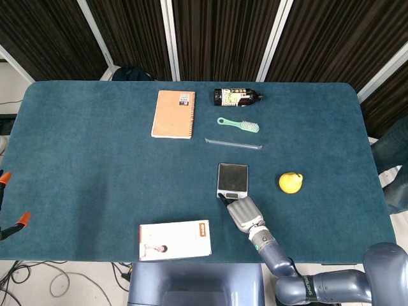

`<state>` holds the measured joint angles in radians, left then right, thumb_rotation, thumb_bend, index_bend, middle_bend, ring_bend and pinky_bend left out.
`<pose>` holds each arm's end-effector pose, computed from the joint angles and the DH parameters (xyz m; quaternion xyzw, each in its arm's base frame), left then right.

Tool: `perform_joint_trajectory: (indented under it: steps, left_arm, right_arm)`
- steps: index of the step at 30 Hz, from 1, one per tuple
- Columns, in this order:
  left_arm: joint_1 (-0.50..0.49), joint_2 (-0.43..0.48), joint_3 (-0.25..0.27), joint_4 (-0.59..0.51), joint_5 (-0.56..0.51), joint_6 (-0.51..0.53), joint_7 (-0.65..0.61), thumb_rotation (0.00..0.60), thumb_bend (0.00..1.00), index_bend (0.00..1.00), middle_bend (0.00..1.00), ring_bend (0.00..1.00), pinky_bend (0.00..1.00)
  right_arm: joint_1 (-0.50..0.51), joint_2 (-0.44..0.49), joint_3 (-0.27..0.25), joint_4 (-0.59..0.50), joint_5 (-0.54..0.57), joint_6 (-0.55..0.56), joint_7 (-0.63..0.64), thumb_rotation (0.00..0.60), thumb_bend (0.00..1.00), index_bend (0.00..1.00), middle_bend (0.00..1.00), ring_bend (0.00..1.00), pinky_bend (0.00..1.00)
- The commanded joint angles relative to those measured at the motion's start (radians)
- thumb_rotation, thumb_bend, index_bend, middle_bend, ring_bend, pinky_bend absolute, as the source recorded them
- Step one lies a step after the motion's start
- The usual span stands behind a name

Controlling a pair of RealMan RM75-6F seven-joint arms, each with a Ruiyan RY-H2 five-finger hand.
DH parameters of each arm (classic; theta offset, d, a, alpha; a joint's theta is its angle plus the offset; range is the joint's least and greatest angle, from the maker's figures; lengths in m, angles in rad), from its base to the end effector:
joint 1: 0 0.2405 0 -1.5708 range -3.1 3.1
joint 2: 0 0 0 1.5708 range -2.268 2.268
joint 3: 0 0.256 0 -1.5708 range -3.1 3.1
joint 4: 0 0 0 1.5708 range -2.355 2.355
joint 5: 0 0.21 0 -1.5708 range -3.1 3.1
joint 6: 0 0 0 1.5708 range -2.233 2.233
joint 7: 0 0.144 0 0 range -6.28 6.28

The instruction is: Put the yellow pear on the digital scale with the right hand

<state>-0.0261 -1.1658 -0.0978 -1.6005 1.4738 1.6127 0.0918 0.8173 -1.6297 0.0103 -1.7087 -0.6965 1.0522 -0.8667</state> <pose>-0.3128 0.1707 0.1705 -0.5479 -0.3436 -0.3982 0.6505 -0.1409 -0.2719 -0.0684 0.8202 -0.3641 0.1941 0.3963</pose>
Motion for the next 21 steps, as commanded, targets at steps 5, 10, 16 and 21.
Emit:
perform_joint_trajectory:
  steps: [5,10,16,21]
  left_arm:
    - [0.000,0.000,0.001,-0.001,0.001,-0.001,0.001,0.600,0.19,0.09,0.05,0.00,0.04]
    - [0.001,0.001,0.000,-0.002,-0.001,0.001,0.000,0.600,0.19,0.09,0.05,0.00,0.04]
    - [0.001,0.002,-0.002,-0.002,-0.004,0.001,-0.002,0.600,0.19,0.09,0.06,0.00,0.04]
    - [0.002,0.002,-0.002,-0.002,-0.002,0.003,-0.002,0.600,0.19,0.09,0.05,0.00,0.04]
  right_arm:
    - [0.001,-0.004,-0.006,-0.004,-0.005,0.010,-0.005,0.600,0.96,0.10,0.64,0.68,0.77]
    - [0.002,-0.007,-0.003,-0.005,-0.003,0.014,-0.005,0.600,0.95,0.09,0.64,0.68,0.77]
    - [0.002,-0.003,0.021,-0.015,-0.037,0.041,0.014,0.600,0.95,0.04,0.58,0.63,0.77]
    - [-0.010,0.002,0.043,-0.021,-0.094,0.075,0.056,0.600,0.95,0.01,0.48,0.52,0.76]
